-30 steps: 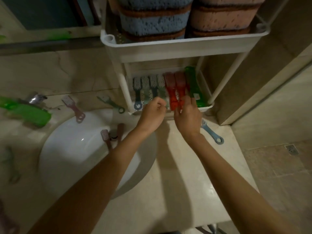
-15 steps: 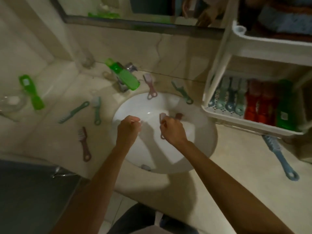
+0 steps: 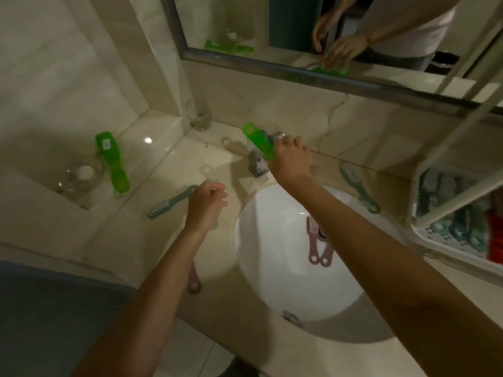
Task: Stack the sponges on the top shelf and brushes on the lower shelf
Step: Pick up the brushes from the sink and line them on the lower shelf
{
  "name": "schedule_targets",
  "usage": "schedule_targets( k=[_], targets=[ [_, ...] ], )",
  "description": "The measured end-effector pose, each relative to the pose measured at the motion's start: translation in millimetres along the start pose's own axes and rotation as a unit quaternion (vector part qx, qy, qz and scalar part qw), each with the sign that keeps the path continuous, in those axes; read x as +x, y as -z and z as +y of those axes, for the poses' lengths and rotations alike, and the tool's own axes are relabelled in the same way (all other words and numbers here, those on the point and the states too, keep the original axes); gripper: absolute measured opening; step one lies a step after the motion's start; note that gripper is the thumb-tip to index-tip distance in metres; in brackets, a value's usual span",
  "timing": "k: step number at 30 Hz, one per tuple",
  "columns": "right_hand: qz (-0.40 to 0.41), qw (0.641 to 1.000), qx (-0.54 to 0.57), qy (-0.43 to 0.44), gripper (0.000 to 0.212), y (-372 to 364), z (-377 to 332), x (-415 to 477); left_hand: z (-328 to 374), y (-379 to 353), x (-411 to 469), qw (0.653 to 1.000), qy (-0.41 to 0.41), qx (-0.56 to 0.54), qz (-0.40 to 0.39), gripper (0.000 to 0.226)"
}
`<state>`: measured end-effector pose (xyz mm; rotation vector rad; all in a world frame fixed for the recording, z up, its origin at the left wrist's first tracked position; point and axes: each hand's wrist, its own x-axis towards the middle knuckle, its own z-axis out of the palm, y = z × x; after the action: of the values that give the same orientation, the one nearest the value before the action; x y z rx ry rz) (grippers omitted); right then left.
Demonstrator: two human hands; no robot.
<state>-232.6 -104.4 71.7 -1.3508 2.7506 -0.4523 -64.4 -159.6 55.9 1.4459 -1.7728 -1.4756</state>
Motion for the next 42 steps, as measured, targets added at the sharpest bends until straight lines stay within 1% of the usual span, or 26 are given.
schedule_targets(
  k=[4, 7, 9, 10, 11, 13, 16, 19, 21, 23, 25, 27, 30, 35, 38, 40, 42],
  targets=[
    [-0.037, 0.998, -0.022, -0.043, 0.057, -11.2, -4.7, 5.9, -3.2, 21.6, 25.3, 1.0, -0.006, -0.005, -0.005, 0.024],
    [-0.016, 0.998, -0.007, -0.058, 0.054, -10.7, -15.9, 6.2, -7.2, 35.3, 39.6, 1.0, 0.006, -0.003, -0.012, 0.016],
    [-0.003, 0.999, 0.022, -0.043, 0.052, -10.2, -36.9, 4.8, -12.5, 51.6, 50.2, 0.999, 0.006, 0.026, 0.021, 0.013],
    [-0.006, 0.999, 0.043, -0.034, 0.053, -12.0, -50.8, 3.7, -16.4, 62.3, 55.9, 0.996, -0.001, 0.068, 0.054, 0.013],
    [-0.017, 0.997, 0.07, -0.024, 0.053, -15.2, -65.9, 2.4, -20.7, 74.1, 61.8, 0.987, -0.009, 0.129, 0.091, 0.016],
    [-0.049, 0.991, 0.124, 0.001, 0.05, -26.2, -96.5, -1.2, -30.0, 100.0, 74.7, 0.955, -0.032, 0.251, 0.154, 0.029],
    [-0.101, 0.983, 0.152, 0.01, 0.045, -44.5, -134.6, -2.8, -42.1, 132.3, 98.5, 0.899, -0.044, 0.398, 0.179, 0.038],
    [-0.131, 0.978, 0.162, -0.002, 0.043, -57.8, -158.1, 2.4, -48.0, 150.0, 126.2, 0.845, -0.061, 0.514, 0.134, 0.044],
    [-0.135, 0.977, 0.167, -0.009, 0.042, -64.0, -167.8, 8.5, -52.4, 155.7, 142.4, 0.816, -0.062, 0.568, 0.091, 0.053],
    [-0.136, 0.977, 0.167, -0.012, 0.041, -67.6, -174.2, 14.2, -59.2, 160.0, 154.7, 0.796, -0.043, 0.6, 0.066, 0.062],
    [-0.136, 0.977, 0.165, -0.01, 0.041, -70.5, -177.4, 18.4, -65.7, 162.5, 164.0, 0.789, -0.022, 0.611, 0.065, 0.064],
    [-0.137, 0.977, 0.163, -0.008, 0.041, -72.8, -176.7, 20.4, -69.2, 163.5, 169.8, 0.801, -0.02, 0.592, 0.085, 0.056],
    [-0.137, 0.978, 0.159, -0.009, 0.042, -75.7, -172.7, 21.9, -68.0, 164.1, 174.5, 0.839, -0.015, 0.535, 0.103, 0.047],
    [-0.131, 0.976, 0.172, -0.01, 0.042, -73.0, -161.1, 18.4, -50.2, 158.4, 170.2, 0.894, 0.01, 0.426, 0.136, 0.051],
    [-0.114, 0.976, 0.183, -0.013, 0.04, -64.3, -148.7, 13.5, -30.6, 149.2, 156.0, 0.932, 0.025, 0.331, 0.147, 0.058],
    [-0.097, 0.977, 0.191, -0.019, 0.039, -54.2, -136.1, 8.8, -15.4, 141.0, 137.3, 0.951, 0.004, 0.264, 0.16, 0.06],
    [-0.074, 0.976, 0.203, -0.027, 0.036, -41.2, -119.6, 2.9, -0.9, 130.1, 112.3, 0.962, -0.038, 0.216, 0.162, 0.064]
  ],
)
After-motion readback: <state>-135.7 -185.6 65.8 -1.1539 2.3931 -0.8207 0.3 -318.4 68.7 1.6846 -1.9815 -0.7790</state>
